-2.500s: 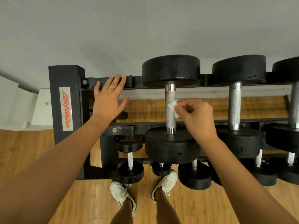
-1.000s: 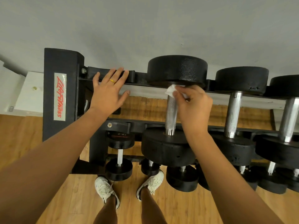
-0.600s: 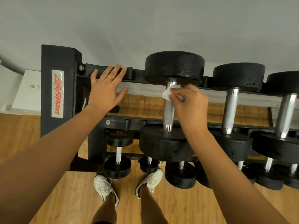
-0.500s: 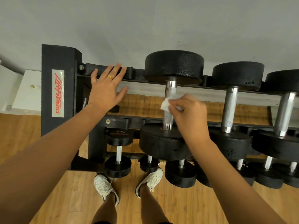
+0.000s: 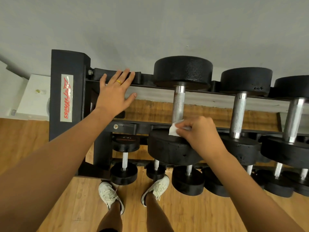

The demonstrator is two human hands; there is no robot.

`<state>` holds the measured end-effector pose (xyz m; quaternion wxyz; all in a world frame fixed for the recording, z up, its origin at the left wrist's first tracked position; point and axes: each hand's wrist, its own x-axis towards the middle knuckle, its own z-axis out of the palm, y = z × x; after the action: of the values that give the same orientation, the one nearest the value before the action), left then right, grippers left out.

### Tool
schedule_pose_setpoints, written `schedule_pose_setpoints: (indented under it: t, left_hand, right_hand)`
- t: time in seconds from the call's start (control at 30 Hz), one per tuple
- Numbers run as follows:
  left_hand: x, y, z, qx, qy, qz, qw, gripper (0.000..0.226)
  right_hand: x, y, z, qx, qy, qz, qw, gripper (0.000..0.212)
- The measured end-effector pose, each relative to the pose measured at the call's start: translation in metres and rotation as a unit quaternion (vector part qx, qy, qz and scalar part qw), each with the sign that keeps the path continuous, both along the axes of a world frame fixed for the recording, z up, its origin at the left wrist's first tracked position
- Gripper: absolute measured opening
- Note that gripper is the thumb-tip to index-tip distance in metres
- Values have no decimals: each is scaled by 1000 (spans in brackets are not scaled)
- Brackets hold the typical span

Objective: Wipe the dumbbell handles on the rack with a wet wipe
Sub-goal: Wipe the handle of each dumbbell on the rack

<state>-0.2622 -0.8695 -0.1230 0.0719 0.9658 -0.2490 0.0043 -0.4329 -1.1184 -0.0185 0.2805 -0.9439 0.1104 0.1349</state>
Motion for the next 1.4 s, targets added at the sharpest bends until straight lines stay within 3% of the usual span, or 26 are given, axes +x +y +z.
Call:
schedule_pose_setpoints:
  t: [0.17,0.33,0.53,0.87,0.97,1.1,1.27,1.4]
  left_hand:
    - [1,0,-3,5,1,4,1000,69]
    - [0,1,3,12,22,-2,1000,70]
    - [16,7,23,-5,21,-6,1000,65]
    - [20,-18,6,-16,37,18,999,57]
    - [19,-18,6,-14,36,19,999,59]
    - [19,-18,5,-14,34,18,999,54]
    - [19,-18,5,-14,36,18,999,56]
    - [19,-18,4,-19,31,19,999,58]
  right_hand:
    - [15,5,3,-5,-113,-27,993,19]
    - [0,4,2,-21,31,20,999,23]
    - [31,8,4,-28,-215,-32,976,25]
    - [25,4,-18,-86,-265,28,960,25]
    - [49,5,-18,-98,-312,-5,945,25]
    - [38,9,-25,-86,-278,-30,956,31]
    - [24,-1,-23,-86,-249,46,963,29]
    - [47,-4,-16,-66,-246,44,966,26]
